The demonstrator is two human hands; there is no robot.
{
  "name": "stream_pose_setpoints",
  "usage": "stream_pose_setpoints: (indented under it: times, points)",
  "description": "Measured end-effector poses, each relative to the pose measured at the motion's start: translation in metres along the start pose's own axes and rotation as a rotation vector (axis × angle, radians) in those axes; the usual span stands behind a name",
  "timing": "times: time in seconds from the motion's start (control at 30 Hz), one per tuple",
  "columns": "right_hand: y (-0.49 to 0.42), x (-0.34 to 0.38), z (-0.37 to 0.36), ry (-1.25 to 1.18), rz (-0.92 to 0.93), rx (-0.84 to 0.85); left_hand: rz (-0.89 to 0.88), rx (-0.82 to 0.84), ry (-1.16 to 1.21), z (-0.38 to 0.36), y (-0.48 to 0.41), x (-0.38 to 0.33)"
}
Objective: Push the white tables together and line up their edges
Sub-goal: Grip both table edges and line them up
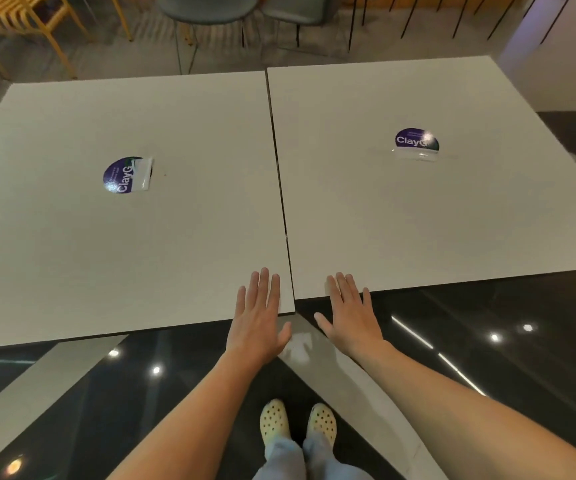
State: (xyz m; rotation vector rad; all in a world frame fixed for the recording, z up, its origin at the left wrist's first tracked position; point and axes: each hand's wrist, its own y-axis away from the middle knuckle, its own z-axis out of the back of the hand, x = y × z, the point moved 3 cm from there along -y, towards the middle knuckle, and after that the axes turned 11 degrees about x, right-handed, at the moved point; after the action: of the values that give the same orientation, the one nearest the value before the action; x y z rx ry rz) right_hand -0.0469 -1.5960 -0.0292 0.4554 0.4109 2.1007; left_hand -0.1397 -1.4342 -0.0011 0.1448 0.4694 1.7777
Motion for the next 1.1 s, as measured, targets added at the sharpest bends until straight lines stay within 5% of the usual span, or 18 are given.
stream_pose_setpoints:
  times: [0.13,0.3,0.37,0.43,0.57,0.83,1.1]
  points:
    - [0.009,-0.013,0.01,-0.446,-0.122,-0.291,0.062,-0.108,0.229,-0.006,-0.002,-0.009]
    - [0.006,-0.048,-0.002,-1.751,-0.808,-0.31,0.868,-0.312,1.594,-0.024,0.009,0.001]
    - [-0.002,-0.057,-0.008,-2.065,-0.801,-0.25,1.033,-0.36,1.936,-0.034,0.012,0.009]
    - [-0.014,-0.063,-0.009,-2.261,-0.716,-0.249,1.011,-0.433,2.188,-0.037,0.006,0.026]
    - [-0.035,-0.058,-0.014,-2.462,-0.551,-0.209,0.775,-0.516,2.528,-0.043,-0.008,0.056]
    - [-0.046,-0.044,-0.018,-2.59,-0.322,-0.243,0.497,-0.471,2.653,-0.067,-0.017,0.059]
    - [-0.05,-0.043,-0.021,-2.551,-0.423,-0.309,0.364,-0.319,2.637,-0.076,-0.022,0.059]
